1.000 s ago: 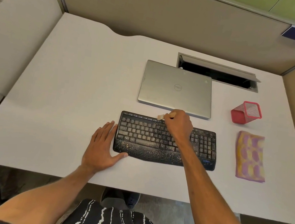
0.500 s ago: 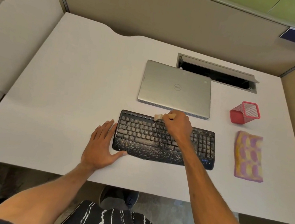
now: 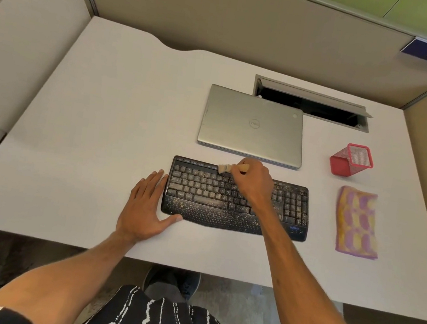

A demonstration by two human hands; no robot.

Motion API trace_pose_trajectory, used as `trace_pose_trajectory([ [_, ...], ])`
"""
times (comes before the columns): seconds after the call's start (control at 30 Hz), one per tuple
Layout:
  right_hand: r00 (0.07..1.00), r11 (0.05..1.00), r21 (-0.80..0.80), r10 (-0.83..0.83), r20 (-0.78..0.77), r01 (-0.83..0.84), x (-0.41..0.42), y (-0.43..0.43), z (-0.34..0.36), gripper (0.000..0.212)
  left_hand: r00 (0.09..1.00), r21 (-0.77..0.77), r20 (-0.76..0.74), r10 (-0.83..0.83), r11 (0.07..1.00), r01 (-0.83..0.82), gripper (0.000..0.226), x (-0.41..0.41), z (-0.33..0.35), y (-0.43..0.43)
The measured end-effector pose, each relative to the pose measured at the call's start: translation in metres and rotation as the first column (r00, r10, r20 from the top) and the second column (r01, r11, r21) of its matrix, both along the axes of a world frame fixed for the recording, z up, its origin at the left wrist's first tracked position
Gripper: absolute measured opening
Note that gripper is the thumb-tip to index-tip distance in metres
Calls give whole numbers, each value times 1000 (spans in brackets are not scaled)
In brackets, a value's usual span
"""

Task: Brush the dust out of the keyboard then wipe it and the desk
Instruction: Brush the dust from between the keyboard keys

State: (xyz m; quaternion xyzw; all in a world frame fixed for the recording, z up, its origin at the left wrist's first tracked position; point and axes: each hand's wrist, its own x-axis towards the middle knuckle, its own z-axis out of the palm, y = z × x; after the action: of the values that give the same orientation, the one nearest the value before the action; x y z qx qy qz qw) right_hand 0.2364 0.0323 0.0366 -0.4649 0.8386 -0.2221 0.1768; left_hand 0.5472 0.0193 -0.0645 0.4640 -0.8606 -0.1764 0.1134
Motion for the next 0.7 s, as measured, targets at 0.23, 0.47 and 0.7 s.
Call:
trace_pose_trajectory([
  [0.23,984,983,-72,-172,-43,169,-1,4,-5,23,1000,59,-19,1,998,0,121,-1,1,0],
  [0.47,996,996,18,-90,-14,90,5,-5,-4,19,999,25,-29,14,1000,-13,129,-2,-2,1],
  [0.7,991,991,-20,-130,-8,130,3,-11,-5,21,1000,27,-9,13,1000,-13,126,-3,0,0],
])
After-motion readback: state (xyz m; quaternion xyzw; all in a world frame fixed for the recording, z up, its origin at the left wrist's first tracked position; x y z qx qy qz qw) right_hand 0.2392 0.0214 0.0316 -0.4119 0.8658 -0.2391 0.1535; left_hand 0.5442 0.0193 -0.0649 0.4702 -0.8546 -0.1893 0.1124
